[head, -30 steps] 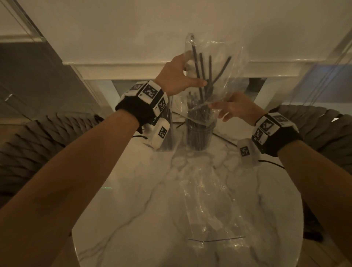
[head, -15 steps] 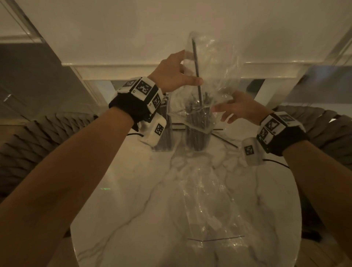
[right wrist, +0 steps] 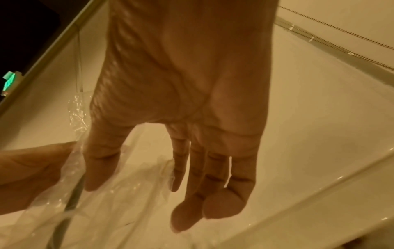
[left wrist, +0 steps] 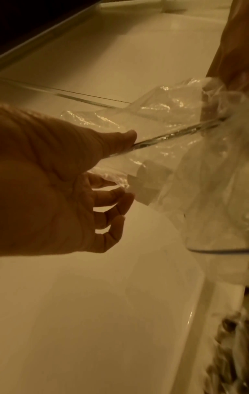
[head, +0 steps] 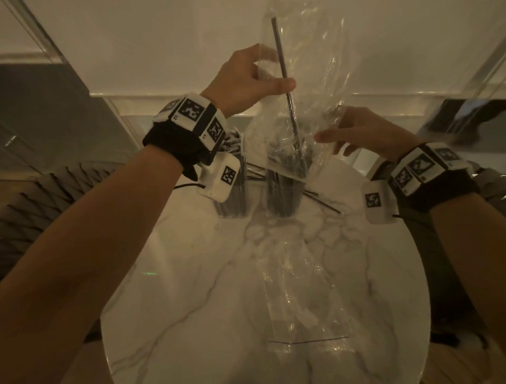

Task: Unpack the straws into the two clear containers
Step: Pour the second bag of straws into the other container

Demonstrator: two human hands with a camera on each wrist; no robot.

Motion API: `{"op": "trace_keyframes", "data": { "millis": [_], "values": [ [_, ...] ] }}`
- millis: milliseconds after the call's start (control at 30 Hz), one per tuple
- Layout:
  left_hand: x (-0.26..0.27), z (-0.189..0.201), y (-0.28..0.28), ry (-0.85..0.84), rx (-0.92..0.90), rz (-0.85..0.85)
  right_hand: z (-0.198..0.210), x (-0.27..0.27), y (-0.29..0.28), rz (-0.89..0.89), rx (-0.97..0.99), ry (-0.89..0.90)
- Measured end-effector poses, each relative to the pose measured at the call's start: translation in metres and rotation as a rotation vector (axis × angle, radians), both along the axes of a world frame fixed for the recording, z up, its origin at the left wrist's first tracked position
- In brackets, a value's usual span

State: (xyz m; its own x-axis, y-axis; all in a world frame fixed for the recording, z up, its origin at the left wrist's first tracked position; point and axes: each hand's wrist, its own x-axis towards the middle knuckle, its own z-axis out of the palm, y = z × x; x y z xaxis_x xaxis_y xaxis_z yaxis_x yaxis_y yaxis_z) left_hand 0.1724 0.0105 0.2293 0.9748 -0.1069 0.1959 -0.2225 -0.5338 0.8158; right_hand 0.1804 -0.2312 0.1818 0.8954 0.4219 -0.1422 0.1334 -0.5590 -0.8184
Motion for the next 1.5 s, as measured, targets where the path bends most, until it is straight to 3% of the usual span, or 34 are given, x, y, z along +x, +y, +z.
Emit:
{"op": "trace_keyframes", "data": {
  "millis": [233,400,500,567,667,767,867,1100,1367,1500],
  "values": [
    [-0.005,-0.01,-0.01,-0.11,0.193,-0.04,-0.011,0.005,0.002,0.011,-0.101,-0.014],
    [-0.014,-0.03,-0.025,-0.221,0.233,0.027,-0.027,0.002,0.01,-0.046,-0.091,-0.033],
    [-0.016,-0.042,-0.027,-0.295,0.358,0.035,-0.029,0.001,0.014,-0.042,-0.105,-0.066],
    [-0.018,-0.05,-0.027,-0.376,0.422,0.039,-0.026,-0.001,0.018,-0.085,0.007,-0.088],
    [-0.022,-0.056,-0.031,-0.44,0.368,0.064,-0.022,-0.01,0.032,-0.155,0.268,-0.189],
    [-0.026,-0.061,-0.034,-0.367,0.287,0.034,-0.029,-0.016,0.046,-0.216,0.378,-0.279],
    [-0.025,-0.064,-0.031,-0.268,0.245,0.019,-0.035,-0.015,0.054,-0.323,0.274,-0.317],
    [-0.022,-0.04,-0.008,-0.169,0.088,0.04,-0.018,-0.011,0.042,-0.216,0.103,-0.292],
    [-0.025,-0.046,-0.011,-0.002,0.157,-0.054,-0.037,-0.025,0.05,-0.174,-0.192,-0.417],
    [-0.03,-0.041,-0.009,-0.051,0.13,-0.017,-0.033,-0.036,0.044,-0.262,-0.056,-0.475]
  ]
}}
